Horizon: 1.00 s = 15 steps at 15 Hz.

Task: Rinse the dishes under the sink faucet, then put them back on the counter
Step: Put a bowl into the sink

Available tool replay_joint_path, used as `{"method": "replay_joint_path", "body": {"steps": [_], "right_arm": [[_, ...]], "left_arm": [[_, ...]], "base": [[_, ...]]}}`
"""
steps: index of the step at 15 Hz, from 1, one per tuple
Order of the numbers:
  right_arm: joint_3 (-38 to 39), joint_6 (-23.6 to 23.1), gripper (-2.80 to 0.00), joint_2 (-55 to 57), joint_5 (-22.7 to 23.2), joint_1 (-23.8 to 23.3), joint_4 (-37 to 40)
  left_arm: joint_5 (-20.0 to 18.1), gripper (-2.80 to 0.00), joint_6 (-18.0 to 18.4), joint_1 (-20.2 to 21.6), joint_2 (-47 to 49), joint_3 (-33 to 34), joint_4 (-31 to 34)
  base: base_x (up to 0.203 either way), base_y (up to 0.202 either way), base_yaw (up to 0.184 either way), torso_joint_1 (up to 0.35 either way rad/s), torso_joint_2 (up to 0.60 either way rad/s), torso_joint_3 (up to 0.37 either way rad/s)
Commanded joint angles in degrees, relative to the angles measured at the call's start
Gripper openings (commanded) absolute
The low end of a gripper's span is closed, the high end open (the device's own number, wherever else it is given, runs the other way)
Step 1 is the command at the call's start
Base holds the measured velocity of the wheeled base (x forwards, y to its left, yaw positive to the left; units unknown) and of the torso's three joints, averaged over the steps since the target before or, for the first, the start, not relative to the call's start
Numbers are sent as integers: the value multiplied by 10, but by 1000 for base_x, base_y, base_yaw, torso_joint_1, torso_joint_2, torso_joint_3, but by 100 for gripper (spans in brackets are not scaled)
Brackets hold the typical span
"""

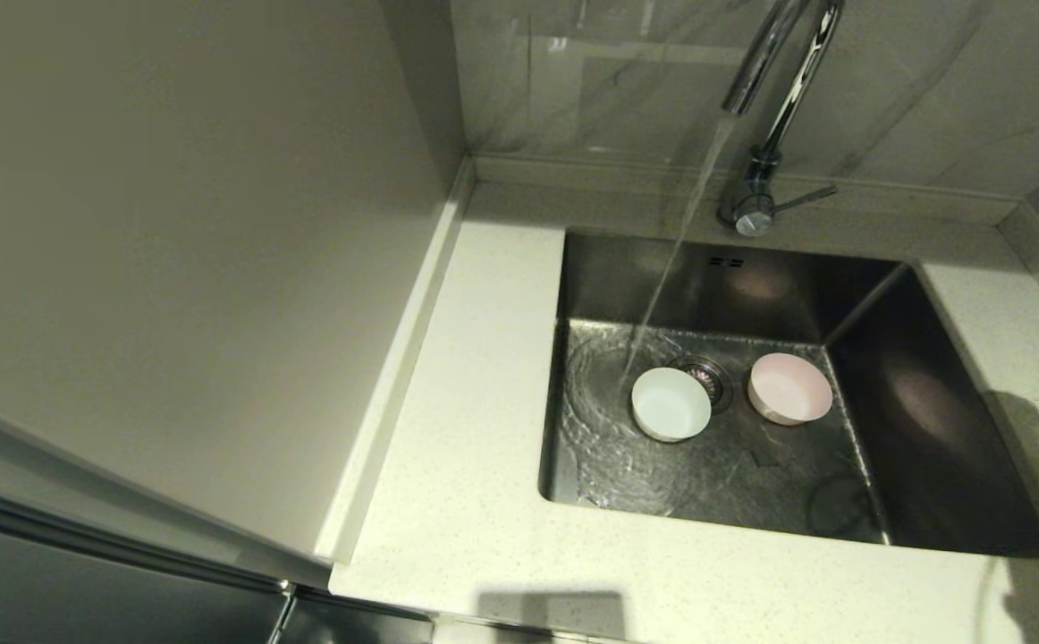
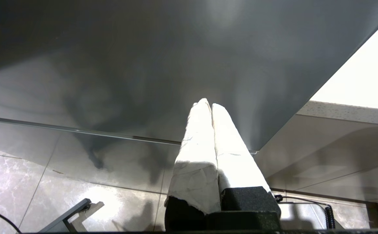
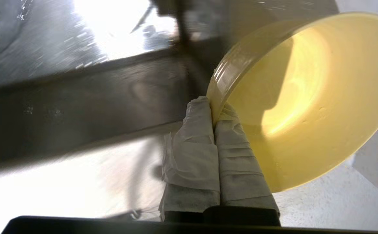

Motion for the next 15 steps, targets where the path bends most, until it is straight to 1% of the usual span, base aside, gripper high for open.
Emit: {"method": "replay_joint_path", "body": {"steps": [1, 5, 7, 8, 10, 11, 12, 15], "right_arm": [[-8, 0, -280, -41, -6, 72, 13], [-39, 1, -280, -49, -47, 225, 20], [-53, 10, -280, -35, -80, 304, 19], [-63, 29, -280, -20, -103, 345, 19], [-91, 87, -280, 33, -151, 420, 19], [-103, 109, -280, 59, -171, 444, 19], [-108, 118, -280, 81, -181, 453, 19], [-125, 117, -280, 146, -190, 459, 18]], "left_arm": [[0, -280, 0, 0, -1, 0, 0], [0, -280, 0, 0, -1, 0, 0], [0, -280, 0, 0, -1, 0, 0], [0, -280, 0, 0, -1, 0, 0], [0, -280, 0, 0, -1, 0, 0], [0, -280, 0, 0, -1, 0, 0], [0, -280, 0, 0, -1, 0, 0], [0, -280, 0, 0, -1, 0, 0]], "base": [[0, 0, 0, 0, 0, 0], [0, 0, 0, 0, 0, 0], [0, 0, 0, 0, 0, 0], [0, 0, 0, 0, 0, 0], [0, 0, 0, 0, 0, 0], [0, 0, 0, 0, 0, 0], [0, 0, 0, 0, 0, 0], [0, 0, 0, 0, 0, 0]]}}
